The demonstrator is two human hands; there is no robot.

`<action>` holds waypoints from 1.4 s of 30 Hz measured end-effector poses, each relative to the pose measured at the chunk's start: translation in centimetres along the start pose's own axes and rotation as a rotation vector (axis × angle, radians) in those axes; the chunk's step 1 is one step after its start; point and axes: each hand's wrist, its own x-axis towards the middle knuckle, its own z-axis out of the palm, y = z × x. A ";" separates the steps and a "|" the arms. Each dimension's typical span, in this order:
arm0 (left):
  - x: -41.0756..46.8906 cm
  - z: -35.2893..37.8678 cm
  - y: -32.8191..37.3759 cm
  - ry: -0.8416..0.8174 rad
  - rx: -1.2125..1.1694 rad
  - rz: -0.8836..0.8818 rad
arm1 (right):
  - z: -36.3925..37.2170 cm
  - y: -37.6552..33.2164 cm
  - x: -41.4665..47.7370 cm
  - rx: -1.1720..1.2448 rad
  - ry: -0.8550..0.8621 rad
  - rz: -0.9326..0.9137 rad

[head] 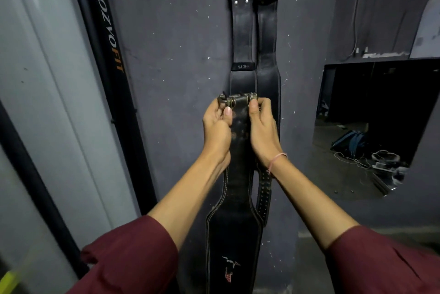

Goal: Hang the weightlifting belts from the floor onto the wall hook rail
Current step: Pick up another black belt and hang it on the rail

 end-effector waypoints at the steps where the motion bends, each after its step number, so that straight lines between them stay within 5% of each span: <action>1: 0.1 -0.1 0.2 -0.017 0.014 0.020 | 0.1 0.2 0.1 -0.008 -0.003 -0.017; 8: -0.5 -1.4 1.4 -0.086 0.032 0.066 | 1.6 1.1 0.3 -0.027 0.058 -0.137; 14: 0.7 -2.3 1.2 0.046 -0.090 0.120 | 4.7 -0.2 1.8 -0.041 0.051 -0.197; 24: 7.5 -3.3 4.1 0.220 0.070 0.334 | 7.8 -3.0 7.3 -0.059 0.151 -0.288; 32: 15.1 -0.9 6.6 0.324 0.173 0.473 | 8.3 -4.4 15.3 -0.049 0.056 -0.410; 42: 30.0 5.2 8.8 0.357 0.458 0.685 | 8.6 -4.5 30.7 0.091 0.231 -0.429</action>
